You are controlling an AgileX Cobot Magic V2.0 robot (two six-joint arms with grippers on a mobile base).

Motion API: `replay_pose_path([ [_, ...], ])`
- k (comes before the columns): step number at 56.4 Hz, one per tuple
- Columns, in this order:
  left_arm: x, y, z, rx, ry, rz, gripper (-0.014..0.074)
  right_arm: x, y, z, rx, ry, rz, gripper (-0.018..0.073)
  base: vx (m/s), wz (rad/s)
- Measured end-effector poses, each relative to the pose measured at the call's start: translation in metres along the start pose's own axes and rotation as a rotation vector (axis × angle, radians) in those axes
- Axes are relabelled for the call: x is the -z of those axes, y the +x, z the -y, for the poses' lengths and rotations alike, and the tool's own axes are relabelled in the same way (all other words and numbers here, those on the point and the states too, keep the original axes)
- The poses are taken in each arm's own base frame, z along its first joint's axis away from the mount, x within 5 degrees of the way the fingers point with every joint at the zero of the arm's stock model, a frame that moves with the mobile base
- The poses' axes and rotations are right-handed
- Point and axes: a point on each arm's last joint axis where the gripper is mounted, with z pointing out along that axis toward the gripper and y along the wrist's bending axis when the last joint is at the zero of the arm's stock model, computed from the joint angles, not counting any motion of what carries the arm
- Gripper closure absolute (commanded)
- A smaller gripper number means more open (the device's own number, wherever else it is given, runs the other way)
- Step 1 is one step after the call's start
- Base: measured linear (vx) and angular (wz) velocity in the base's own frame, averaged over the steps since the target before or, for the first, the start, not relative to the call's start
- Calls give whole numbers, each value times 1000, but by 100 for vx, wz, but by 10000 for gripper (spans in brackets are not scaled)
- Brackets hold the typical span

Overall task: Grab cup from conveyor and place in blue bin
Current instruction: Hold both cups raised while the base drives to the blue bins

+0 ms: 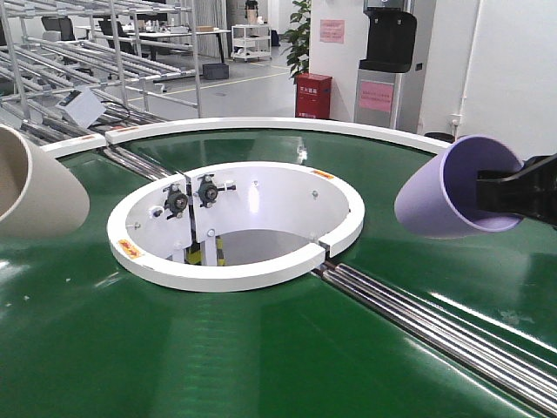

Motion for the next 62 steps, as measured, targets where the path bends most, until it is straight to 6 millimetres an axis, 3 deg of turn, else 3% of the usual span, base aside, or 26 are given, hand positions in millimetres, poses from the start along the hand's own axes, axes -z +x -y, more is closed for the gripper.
replay_pose_path([
  [37,0,0,0,0,0,0,594,0,0,0,-1,0,-1,569,-18,3],
  [62,0,0,0,0,0,0,594,0,0,0,-1,0,-1,569,-21,-28],
])
